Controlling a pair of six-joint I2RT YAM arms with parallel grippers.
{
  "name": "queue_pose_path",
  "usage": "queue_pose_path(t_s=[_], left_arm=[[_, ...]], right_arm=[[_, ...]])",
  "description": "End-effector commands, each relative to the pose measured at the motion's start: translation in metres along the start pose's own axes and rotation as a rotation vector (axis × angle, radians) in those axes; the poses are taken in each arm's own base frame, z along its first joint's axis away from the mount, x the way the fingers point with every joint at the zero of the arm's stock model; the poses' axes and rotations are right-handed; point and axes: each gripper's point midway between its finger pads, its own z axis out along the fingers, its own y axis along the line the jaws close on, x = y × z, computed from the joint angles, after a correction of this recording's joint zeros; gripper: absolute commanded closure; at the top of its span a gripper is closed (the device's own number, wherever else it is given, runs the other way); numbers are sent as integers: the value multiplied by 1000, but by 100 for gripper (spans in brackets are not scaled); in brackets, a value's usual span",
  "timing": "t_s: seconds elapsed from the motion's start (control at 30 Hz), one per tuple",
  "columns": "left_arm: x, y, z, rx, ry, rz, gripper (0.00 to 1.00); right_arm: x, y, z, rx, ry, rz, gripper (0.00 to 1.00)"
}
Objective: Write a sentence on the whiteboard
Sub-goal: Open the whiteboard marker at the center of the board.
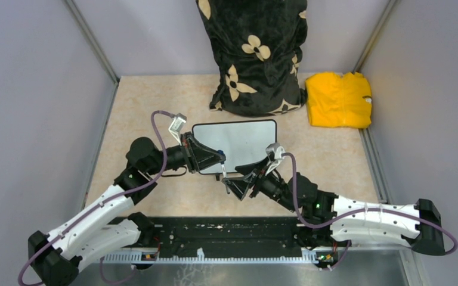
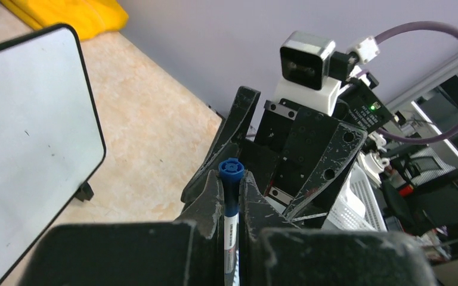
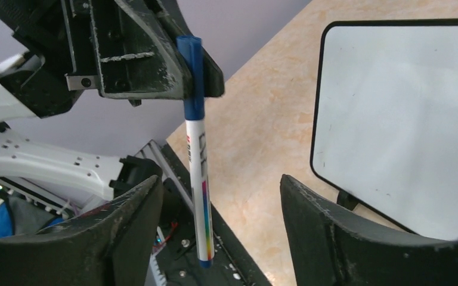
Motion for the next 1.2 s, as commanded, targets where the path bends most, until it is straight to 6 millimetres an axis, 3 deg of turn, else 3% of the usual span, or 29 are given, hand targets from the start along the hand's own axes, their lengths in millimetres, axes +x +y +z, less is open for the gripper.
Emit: queue_pose_path(t_s=[0.0, 0.2, 0.37, 0.67, 0.97, 1.17], left_arm=[[-15, -1, -7, -38, -91, 34, 100], [-25, -12, -16, -26, -151, 22, 100], [-33, -26, -22, 15, -196, 10, 100], [-46, -40, -29, 48, -255, -12, 100], [-45, -50, -32, 78, -244, -12, 100], [-43, -55, -33, 99, -229, -12, 100]], right_arm=[[-41, 20, -5, -37, -98, 109, 26], [-53, 16, -19, -54, -182, 173, 25], [-57, 29, -22, -123, -181, 142, 23], [-62, 62, -3, -230, -150, 130, 22], [-73, 75, 12, -247, -171, 130, 24], [-75, 77, 24, -223, -161, 125, 30]])
